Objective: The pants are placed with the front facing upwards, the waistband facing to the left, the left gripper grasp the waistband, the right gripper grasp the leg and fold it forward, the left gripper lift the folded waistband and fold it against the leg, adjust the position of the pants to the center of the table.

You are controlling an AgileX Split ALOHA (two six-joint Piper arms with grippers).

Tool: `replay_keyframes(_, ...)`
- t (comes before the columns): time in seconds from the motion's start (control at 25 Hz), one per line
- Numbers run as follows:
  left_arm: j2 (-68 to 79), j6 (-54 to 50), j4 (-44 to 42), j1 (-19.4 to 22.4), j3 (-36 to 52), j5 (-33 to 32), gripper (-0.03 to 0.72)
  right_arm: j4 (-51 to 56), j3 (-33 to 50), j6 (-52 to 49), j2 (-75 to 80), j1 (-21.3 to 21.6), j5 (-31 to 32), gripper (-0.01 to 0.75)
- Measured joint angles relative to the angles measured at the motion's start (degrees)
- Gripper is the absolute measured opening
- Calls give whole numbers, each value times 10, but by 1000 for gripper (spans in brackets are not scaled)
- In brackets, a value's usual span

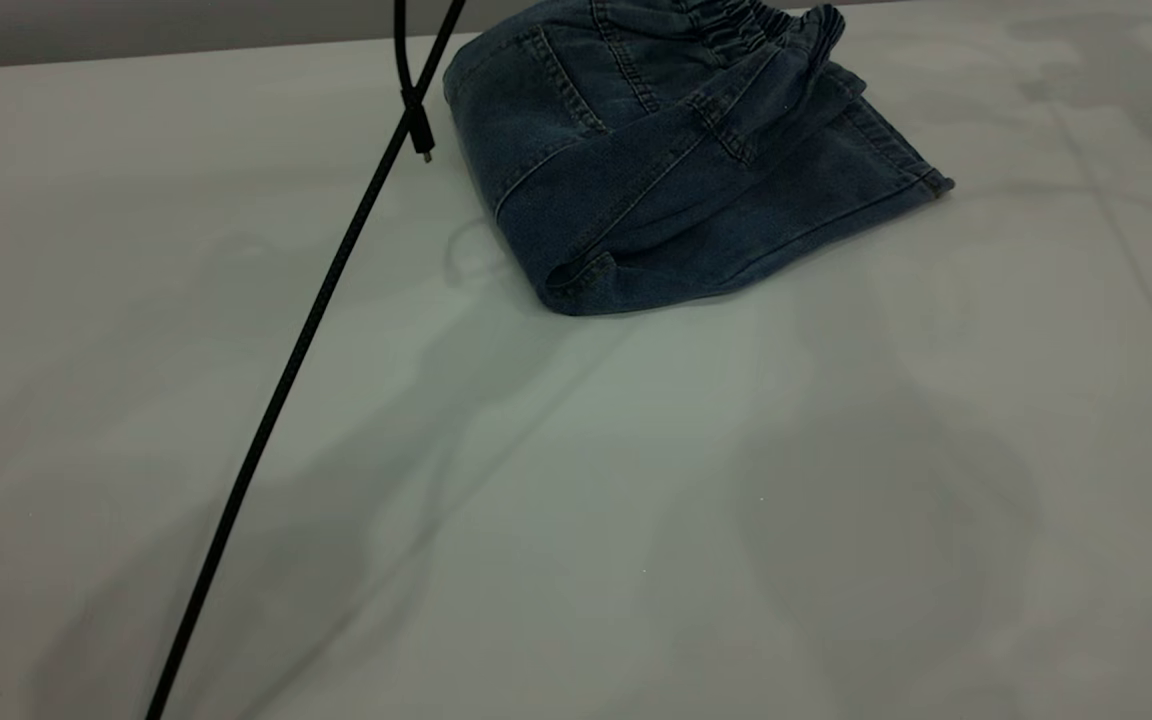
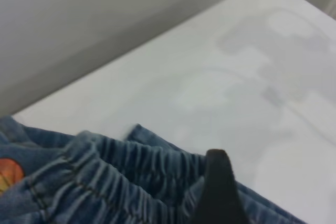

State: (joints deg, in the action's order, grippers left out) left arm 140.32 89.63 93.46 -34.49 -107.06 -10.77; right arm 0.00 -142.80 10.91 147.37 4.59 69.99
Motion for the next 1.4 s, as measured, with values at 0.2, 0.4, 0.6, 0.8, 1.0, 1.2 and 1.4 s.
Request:
replay_keyframes(0.2,-33,4,12,0,0,0,493,0,0,-2,0,0,0,427)
replay_keyframes(0.4,-89,4,-7,1,0,52,493,0,0,-4,0,0,0,427)
replay_keyframes(0.6,-122,4,-18,2,8,89,493,0,0,-4,0,0,-5,427)
replay_keyframes(0.8,-121,4,-22,2,44,59,493,0,0,-4,0,0,-15,427)
replay_keyframes(1.0,-124,3,-39,1,53,67,493,0,0,-3,0,0,-16,427)
replay_keyframes(1.2,-126,4,-53,1,53,64,493,0,0,-3,0,0,-6,427)
replay_keyframes(1.4,-126,3,-68,1,53,19,493,0,0,-3,0,0,-6,427)
